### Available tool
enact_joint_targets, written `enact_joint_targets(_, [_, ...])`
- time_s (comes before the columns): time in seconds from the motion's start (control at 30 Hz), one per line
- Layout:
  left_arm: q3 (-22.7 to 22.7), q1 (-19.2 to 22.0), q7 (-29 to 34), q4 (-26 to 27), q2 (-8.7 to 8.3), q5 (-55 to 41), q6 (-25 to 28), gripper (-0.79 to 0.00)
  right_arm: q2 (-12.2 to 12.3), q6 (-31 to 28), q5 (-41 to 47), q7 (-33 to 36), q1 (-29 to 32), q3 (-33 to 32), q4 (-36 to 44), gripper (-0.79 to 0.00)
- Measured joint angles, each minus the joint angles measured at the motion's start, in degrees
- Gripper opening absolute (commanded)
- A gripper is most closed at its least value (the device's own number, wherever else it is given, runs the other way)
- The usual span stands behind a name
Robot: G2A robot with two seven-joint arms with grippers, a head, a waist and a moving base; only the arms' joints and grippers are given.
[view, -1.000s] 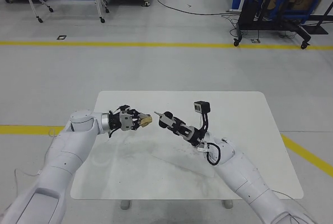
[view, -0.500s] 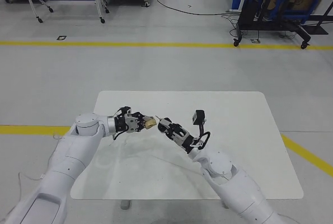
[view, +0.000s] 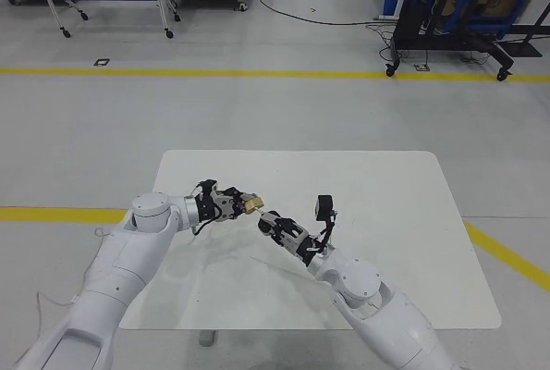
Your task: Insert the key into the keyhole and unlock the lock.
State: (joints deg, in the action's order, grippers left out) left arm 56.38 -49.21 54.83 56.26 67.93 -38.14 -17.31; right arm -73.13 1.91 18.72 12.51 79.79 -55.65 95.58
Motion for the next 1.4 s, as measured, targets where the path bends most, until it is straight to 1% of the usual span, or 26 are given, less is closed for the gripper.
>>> enact_joint_targets(0.13, [0.2,-0.3,-1.4,0.7,-0.04,1.2,1.1,-0.785,-0.3,1.6,0.3,-1.2,-0.5,-0.1,-0.8,-0.785])
enact_joint_targets(0.23, [0.4,-0.6,-2.6,1.3,-0.10,2.2,1.8,-0.785,-0.6,2.7,1.1,-0.7,-1.3,0.4,-1.6,-0.785])
enact_joint_targets(0.67, [1.0,-1.9,-5.3,3.6,-0.14,4.2,2.7,-0.785,-1.6,4.4,1.5,-2.1,-3.6,1.2,-4.4,-0.785])
enact_joint_targets(0.97, [1.0,-2.6,-7.1,5.0,-0.10,6.2,3.2,-0.785,-2.2,4.0,0.3,-4.8,-3.8,1.5,-5.0,-0.785])
enact_joint_targets(1.4, [1.2,-3.6,-8.6,6.8,-0.19,9.2,3.7,-0.785,-3.0,3.9,-2.7,-6.5,-4.4,2.6,-6.1,-0.785])
